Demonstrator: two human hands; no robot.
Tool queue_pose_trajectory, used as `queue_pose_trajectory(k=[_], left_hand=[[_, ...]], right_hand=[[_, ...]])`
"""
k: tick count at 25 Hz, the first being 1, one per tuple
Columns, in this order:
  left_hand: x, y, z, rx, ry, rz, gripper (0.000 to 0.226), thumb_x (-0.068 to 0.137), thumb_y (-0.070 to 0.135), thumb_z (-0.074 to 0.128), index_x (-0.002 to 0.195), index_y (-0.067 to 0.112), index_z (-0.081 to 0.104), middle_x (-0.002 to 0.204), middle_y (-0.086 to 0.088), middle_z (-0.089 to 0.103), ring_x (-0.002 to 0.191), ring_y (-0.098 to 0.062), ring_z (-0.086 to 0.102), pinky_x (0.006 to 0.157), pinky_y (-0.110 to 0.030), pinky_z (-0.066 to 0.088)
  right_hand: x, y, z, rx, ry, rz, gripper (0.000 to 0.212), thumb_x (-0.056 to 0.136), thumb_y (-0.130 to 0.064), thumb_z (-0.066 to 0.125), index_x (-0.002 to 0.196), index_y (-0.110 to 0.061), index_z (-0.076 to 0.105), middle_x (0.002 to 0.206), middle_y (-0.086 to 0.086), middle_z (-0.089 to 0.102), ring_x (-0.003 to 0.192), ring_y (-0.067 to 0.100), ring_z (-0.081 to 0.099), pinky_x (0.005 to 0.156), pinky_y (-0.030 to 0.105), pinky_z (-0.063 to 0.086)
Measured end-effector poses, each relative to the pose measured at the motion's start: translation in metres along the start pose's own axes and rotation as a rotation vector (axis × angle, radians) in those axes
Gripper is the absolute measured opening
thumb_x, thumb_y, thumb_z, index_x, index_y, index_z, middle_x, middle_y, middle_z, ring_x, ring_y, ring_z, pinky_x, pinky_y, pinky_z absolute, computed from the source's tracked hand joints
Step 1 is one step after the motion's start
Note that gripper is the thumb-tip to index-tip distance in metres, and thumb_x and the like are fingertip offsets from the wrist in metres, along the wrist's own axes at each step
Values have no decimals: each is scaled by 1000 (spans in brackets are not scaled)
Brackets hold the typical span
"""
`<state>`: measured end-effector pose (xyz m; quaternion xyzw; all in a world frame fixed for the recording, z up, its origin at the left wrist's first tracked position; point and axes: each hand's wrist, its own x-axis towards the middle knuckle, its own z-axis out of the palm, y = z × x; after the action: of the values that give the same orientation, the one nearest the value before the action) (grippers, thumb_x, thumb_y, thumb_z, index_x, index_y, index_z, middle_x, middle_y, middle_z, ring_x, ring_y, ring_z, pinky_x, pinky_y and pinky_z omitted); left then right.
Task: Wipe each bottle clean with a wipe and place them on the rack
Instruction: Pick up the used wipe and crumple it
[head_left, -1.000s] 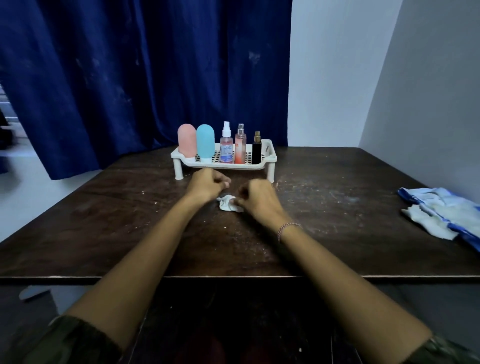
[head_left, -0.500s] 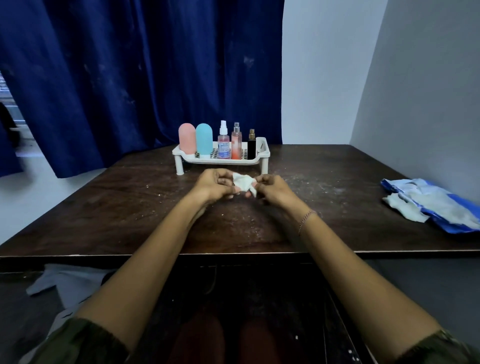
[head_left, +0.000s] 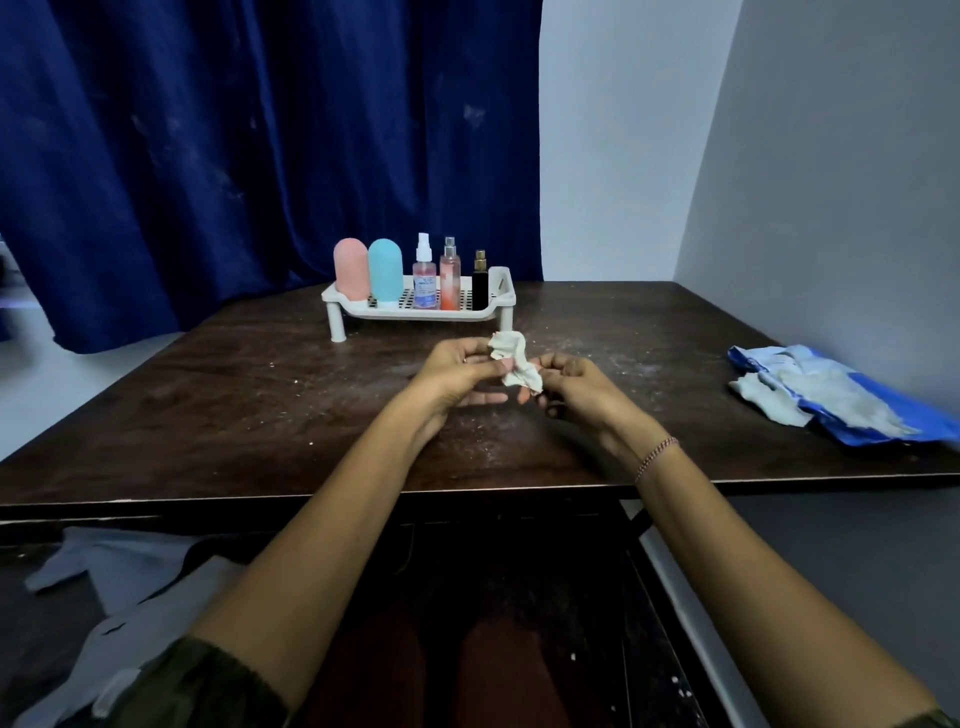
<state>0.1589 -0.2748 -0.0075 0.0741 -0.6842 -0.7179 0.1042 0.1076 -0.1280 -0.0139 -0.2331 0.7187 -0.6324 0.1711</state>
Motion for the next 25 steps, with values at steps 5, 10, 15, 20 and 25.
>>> queue_pose_trajectory(k=[5, 10, 15, 20, 25], left_hand=[[6, -1, 19, 38, 82, 2, 23, 84, -1, 64, 106, -7, 62, 78, -4, 65, 64, -8, 65, 50, -17, 55], [7, -3, 35, 72, 84, 7, 25, 86, -6, 56, 110, -4, 61, 77, -6, 63, 47, -3, 63, 45, -16, 52], [7, -2, 46, 128, 106, -9, 21, 85, -1, 52, 98, 6, 66, 75, -3, 63, 55, -6, 54, 40, -14, 42], [14, -5, 73, 324, 10, 48, 20, 80, 18, 72, 97, 8, 69, 64, 6, 62, 53, -2, 51, 40, -14, 33], [36, -9, 129, 92, -10, -23, 12, 84, -8, 60, 95, -7, 62, 61, -5, 64, 39, -4, 59, 39, -11, 45]], right_hand=[[-6, -2, -9, 34, 162, -78, 17, 93, -32, 52, 89, -16, 56, 72, -5, 62, 56, 4, 56, 47, 15, 43], [-5, -1, -19, -160, 203, -149, 17, 84, -20, 66, 68, -19, 62, 59, -7, 61, 53, 4, 54, 57, 25, 50], [-15, 0, -40, -19, 246, 3, 12, 88, -18, 61, 77, -16, 65, 66, -5, 63, 46, -1, 49, 45, 14, 35], [-21, -5, -73, 45, 273, 63, 12, 90, -13, 58, 78, -12, 62, 70, 0, 63, 45, 2, 52, 39, 12, 37], [-29, -2, -128, 291, 265, 58, 13, 91, -2, 52, 79, -3, 59, 74, 10, 68, 61, 11, 67, 58, 16, 55]])
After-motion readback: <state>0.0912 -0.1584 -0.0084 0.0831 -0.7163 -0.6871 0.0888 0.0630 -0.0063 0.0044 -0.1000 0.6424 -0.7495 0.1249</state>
